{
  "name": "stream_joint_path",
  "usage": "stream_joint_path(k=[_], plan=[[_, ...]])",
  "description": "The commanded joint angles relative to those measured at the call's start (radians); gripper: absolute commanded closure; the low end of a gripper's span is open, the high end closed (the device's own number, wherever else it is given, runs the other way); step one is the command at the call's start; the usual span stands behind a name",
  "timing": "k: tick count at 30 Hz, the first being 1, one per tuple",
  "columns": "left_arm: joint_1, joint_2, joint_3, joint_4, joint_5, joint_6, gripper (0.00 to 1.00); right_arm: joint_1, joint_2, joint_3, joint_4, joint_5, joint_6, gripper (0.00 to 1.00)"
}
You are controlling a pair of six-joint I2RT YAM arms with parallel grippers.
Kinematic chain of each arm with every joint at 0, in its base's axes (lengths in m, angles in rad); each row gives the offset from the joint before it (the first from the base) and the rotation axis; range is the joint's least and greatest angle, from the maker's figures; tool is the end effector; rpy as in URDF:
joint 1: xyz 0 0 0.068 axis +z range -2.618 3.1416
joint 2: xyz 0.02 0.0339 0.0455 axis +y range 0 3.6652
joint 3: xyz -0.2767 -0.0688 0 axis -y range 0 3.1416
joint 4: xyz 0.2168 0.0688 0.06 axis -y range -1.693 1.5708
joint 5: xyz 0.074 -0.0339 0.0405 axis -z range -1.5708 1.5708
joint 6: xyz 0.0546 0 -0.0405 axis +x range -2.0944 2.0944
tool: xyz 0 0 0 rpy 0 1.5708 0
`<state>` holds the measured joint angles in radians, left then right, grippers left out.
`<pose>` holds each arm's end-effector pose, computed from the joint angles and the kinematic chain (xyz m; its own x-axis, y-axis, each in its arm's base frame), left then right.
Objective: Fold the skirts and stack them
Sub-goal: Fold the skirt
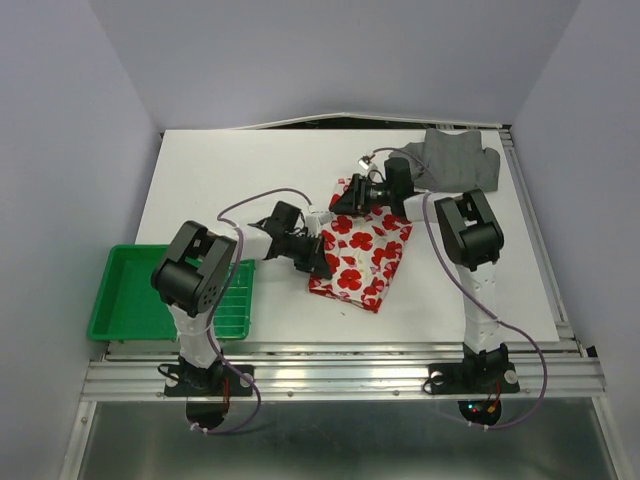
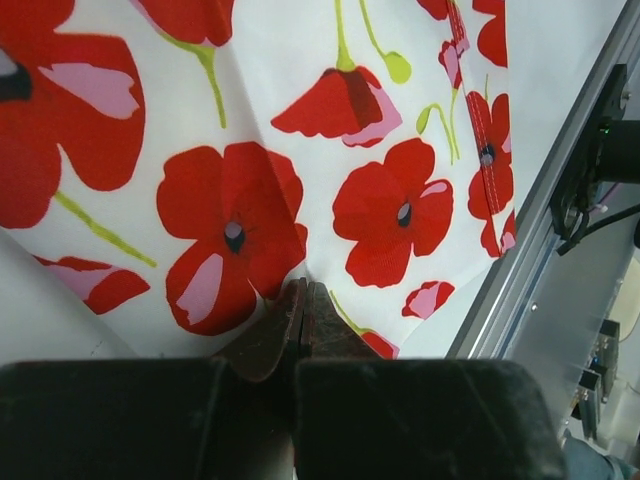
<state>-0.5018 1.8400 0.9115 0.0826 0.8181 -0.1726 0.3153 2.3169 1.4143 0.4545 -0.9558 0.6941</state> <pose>0.2836 -0.2010 0.1592 -0.7759 0.2918 -0.5594 0.6292 0.4230 -0.6521 0.4466 0.1926 0.1380 -0.8787 0.1016 -0.4664 -0.4120 0.3321 0.8485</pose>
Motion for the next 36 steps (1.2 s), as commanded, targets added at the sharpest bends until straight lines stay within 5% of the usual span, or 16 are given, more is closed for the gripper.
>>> stream_joint_path(k=[1, 4, 13, 17, 29, 36], plan=[[-0.011, -0.118, -0.003, -0.023, -0.025, 0.039, 1.0, -0.004, -0.151, 0.081, -0.206, 0.011, -0.151, 0.51], [-0.024, -0.233, 0.001, -0.014, -0.11, 0.094, 0.99, -0.004, -0.23, 0.028, -0.293, -0.006, -0.195, 0.51], [-0.254, -0.456, 0.044, -0.236, -0.443, 0.592, 0.56, -0.004, -0.337, -0.136, -0.442, -0.044, -0.341, 0.52], [-0.389, -0.484, 0.0, -0.284, -0.62, 0.789, 0.45, -0.004, -0.282, -0.184, -0.45, -0.058, -0.384, 0.53], [-0.606, -0.358, -0.114, -0.114, -0.925, 0.972, 0.42, -0.004, -0.168, -0.235, -0.447, -0.055, -0.442, 0.54], [-0.65, -0.3, -0.143, -0.023, -0.953, 0.996, 0.44, -0.004, -0.146, -0.245, -0.447, -0.044, -0.455, 0.54]])
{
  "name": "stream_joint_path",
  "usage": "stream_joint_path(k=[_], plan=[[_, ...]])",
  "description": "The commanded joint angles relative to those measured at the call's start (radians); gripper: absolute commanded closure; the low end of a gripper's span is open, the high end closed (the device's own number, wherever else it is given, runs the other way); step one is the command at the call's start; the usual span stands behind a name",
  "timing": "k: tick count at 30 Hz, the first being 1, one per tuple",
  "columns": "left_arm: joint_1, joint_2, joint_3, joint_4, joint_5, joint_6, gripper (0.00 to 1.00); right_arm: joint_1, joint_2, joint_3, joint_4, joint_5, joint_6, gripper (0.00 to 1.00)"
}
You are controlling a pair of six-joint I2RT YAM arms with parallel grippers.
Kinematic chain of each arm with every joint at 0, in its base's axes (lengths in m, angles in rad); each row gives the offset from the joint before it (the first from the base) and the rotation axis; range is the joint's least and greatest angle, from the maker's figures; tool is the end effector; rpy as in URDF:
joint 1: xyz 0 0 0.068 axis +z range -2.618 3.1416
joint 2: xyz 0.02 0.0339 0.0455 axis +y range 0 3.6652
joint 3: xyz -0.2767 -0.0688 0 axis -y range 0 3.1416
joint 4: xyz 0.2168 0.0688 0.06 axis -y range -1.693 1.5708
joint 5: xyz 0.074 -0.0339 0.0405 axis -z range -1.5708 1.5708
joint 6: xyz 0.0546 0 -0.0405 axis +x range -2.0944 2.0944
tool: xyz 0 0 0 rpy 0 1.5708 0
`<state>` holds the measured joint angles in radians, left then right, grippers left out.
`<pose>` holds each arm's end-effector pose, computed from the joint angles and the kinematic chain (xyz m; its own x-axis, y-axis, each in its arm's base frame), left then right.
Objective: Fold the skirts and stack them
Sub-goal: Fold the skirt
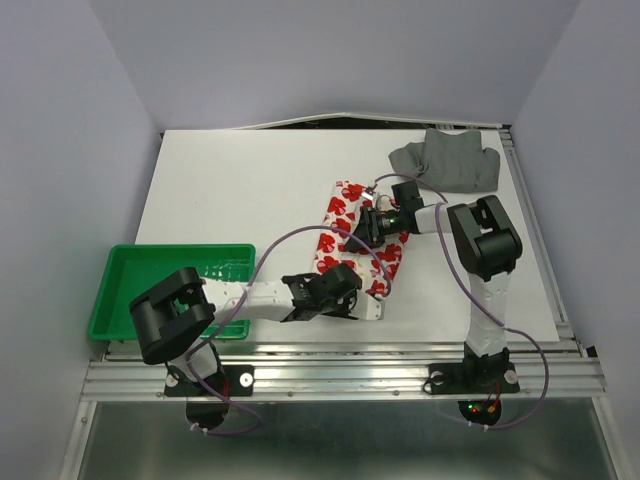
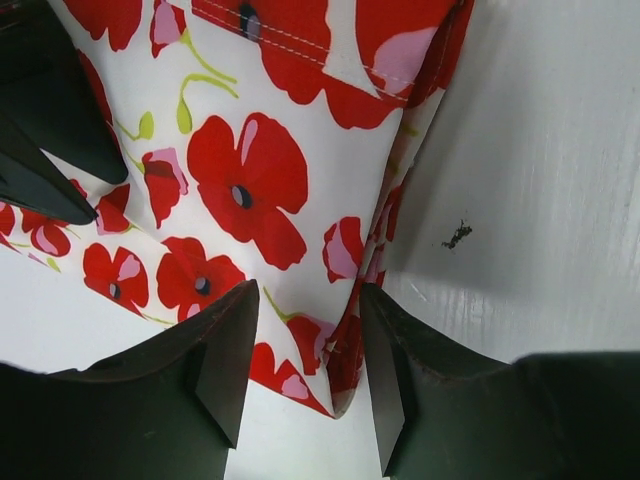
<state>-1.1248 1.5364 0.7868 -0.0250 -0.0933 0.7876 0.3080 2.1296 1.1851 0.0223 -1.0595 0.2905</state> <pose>0.1348 -0.2701 0.1965 0.4033 0.7921 -0.4581 0.8273 -0.1018 0.5525 0.3698 0.1676 0.1274 -0.9139 -0.1437 -0.3797 -0.4056 0.3629 0.8389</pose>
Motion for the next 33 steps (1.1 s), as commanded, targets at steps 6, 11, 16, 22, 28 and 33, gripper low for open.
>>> stream_joint_path(k=[6, 11, 16, 22, 28, 33], plan=[[-0.049, 0.059, -0.026, 0.093, -0.02, 0.047, 0.45, 0.003, 0.05, -0.015, -0.016, 0.061, -0.057, 0.55], [-0.056, 0.085, -0.024, 0.07, 0.0, 0.056, 0.44, 0.003, 0.061, -0.012, -0.019, 0.062, -0.06, 0.55], [-0.055, 0.135, -0.034, 0.092, 0.006, 0.061, 0.55, 0.003, 0.064, -0.008, -0.019, 0.064, -0.06, 0.55], [-0.047, 0.148, -0.023, 0.126, 0.001, 0.047, 0.76, 0.003, 0.078, 0.007, -0.091, 0.069, -0.105, 0.55], [-0.049, 0.078, 0.07, -0.036, 0.059, 0.006, 0.94, 0.022, 0.069, 0.002, -0.127, 0.064, -0.129, 0.55], [-0.047, 0.048, 0.155, -0.219, 0.168, -0.04, 1.0, 0.057, 0.03, -0.013, -0.128, 0.067, -0.132, 0.56]])
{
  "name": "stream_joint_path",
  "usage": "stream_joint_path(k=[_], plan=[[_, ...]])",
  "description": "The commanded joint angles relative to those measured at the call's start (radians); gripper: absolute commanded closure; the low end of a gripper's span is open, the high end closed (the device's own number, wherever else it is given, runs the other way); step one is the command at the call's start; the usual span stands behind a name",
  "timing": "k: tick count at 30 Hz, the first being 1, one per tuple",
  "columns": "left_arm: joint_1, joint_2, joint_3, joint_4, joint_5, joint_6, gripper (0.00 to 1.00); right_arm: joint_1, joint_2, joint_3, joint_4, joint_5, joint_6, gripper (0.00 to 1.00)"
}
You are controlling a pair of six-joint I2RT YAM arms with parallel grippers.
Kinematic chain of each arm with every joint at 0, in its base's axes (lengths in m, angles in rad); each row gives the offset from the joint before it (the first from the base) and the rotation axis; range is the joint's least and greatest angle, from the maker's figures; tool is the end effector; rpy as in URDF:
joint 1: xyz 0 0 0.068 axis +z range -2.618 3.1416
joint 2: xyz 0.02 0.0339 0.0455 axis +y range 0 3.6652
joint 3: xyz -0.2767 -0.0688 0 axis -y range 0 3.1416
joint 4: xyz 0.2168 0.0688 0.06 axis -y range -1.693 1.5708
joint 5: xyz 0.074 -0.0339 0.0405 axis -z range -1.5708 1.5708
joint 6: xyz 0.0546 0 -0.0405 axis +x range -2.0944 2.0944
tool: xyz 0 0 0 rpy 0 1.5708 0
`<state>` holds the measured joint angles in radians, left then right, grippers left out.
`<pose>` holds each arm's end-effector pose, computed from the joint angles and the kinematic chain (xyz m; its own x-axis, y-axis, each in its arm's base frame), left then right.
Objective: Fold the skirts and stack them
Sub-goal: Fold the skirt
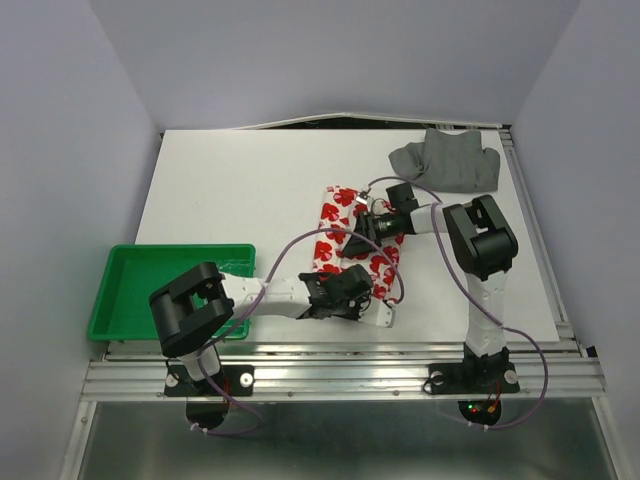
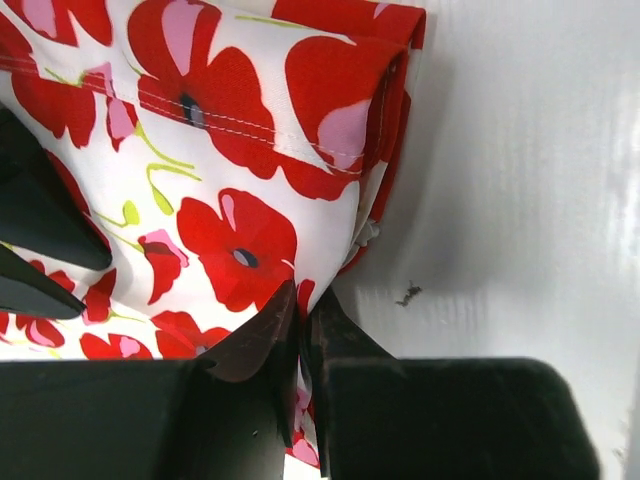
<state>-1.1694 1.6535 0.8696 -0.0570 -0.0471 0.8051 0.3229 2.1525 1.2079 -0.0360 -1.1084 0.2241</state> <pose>0.1291 -0.2977 0.1829 0.4522 0.7776 -0.4368 0.8386 -0.2040 0.5050 0.3661 0.1740 0.1225 -0.9046 -0.1982 -0.3774 -0.4235 0.3170 0.8487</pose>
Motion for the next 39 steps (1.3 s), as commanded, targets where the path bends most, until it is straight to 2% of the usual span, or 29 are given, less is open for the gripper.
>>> stream_joint_path(k=[1, 5, 8, 15, 23, 26, 36, 39], plan=[[-0.003, -0.073, 0.094, -0.242, 0.14, -0.066, 1.0, 0.042, 0.0, -0.041, -0.068, 0.116, -0.066, 0.55], [-0.004, -0.109, 0.149, -0.349, 0.226, -0.095, 1.0, 0.088, -0.037, -0.076, -0.067, 0.117, -0.06, 0.56], [-0.003, -0.13, 0.195, -0.395, 0.237, -0.121, 1.0, 0.12, -0.062, -0.103, -0.067, 0.124, -0.066, 0.56], [0.023, -0.15, 0.293, -0.451, 0.158, -0.112, 1.0, 0.151, -0.094, -0.157, -0.064, 0.116, -0.065, 0.56], [0.062, -0.158, 0.354, -0.429, 0.06, -0.043, 1.0, 0.206, -0.14, -0.182, -0.085, 0.108, -0.075, 0.56], [0.065, -0.158, 0.374, -0.446, 0.076, -0.034, 1.0, 0.206, -0.146, -0.156, -0.12, 0.107, -0.092, 0.55], [0.042, -0.205, 0.313, -0.487, 0.188, -0.06, 1.0, 0.197, -0.158, 0.094, -0.294, 0.156, -0.152, 0.49], [0.039, -0.221, 0.304, -0.506, 0.202, -0.057, 1.0, 0.162, -0.143, 0.177, -0.353, 0.183, -0.183, 0.46]])
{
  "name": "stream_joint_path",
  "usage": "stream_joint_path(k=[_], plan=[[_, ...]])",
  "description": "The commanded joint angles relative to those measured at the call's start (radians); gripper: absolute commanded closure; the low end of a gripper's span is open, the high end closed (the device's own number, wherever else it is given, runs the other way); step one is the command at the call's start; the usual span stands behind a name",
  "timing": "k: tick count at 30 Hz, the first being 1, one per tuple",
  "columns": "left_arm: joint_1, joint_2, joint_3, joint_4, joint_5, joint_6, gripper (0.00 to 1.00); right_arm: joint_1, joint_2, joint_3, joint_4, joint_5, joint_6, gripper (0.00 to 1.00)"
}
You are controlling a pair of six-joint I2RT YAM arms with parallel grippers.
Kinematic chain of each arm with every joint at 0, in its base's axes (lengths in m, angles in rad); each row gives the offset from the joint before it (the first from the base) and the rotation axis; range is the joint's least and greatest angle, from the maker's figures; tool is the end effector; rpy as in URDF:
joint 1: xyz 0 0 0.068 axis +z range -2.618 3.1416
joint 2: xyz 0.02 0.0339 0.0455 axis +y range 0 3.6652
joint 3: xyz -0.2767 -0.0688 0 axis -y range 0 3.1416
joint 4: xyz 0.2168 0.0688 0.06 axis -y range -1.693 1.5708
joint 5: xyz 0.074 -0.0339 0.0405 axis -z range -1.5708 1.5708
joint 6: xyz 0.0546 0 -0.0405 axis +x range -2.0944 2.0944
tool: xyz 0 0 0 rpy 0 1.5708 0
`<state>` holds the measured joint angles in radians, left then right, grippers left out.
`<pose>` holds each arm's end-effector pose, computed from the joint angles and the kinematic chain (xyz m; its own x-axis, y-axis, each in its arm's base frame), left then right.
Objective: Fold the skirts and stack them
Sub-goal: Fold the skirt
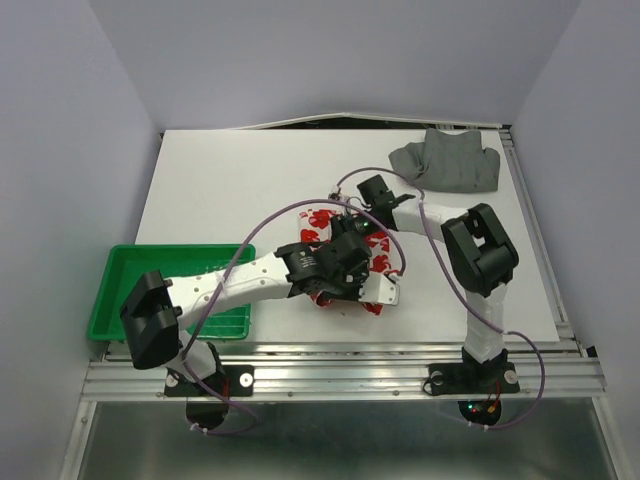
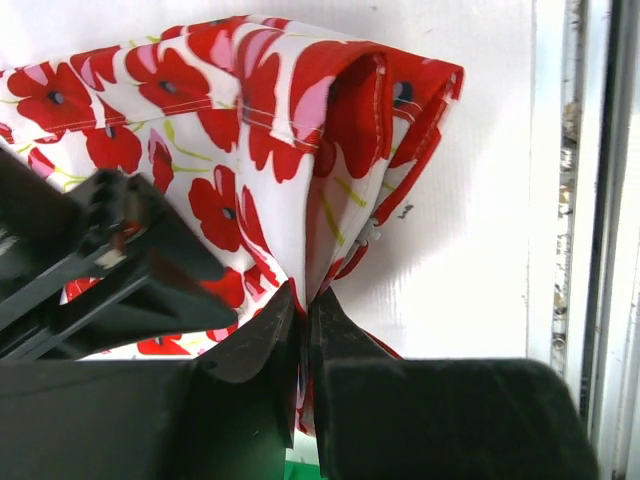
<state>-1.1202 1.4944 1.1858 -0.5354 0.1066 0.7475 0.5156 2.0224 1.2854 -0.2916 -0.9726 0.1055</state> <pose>0.1293 -0.2806 0.2848 0.3907 0.7445 -0.5414 0.9003 -0.1864 0.3934 0.3220 0.2343 0.1715 -0.8094 -0.3905 -0.4386 -0.5666 0.3226 0.7582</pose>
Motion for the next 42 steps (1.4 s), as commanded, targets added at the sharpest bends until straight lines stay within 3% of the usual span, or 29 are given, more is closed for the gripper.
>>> stream_joint_path(k=[1, 5, 10, 14, 30, 42], plan=[[-0.012, -0.066, -0.014, -0.029, 0.051, 0.003, 1.0, -0.044, -0.01, 0.124, -0.112, 0.052, -0.069, 0.45], [-0.012, -0.088, -0.032, -0.04, 0.07, -0.002, 1.0, -0.126, 0.03, 0.245, -0.167, 0.089, -0.111, 0.41], [-0.013, -0.085, -0.034, -0.044, 0.071, -0.005, 1.0, -0.138, 0.128, 0.406, -0.29, 0.158, -0.251, 0.38], [-0.013, -0.082, -0.025, -0.044, 0.081, -0.01, 1.0, -0.138, 0.208, 0.442, -0.342, 0.157, -0.319, 0.32], [0.059, -0.034, 0.12, -0.051, 0.03, 0.032, 1.0, -0.129, 0.17, 0.151, -0.302, 0.094, -0.455, 0.37], [0.157, 0.073, 0.135, 0.13, -0.053, 0.099, 1.0, -0.089, 0.113, 0.045, -0.297, -0.008, -0.448, 0.41]])
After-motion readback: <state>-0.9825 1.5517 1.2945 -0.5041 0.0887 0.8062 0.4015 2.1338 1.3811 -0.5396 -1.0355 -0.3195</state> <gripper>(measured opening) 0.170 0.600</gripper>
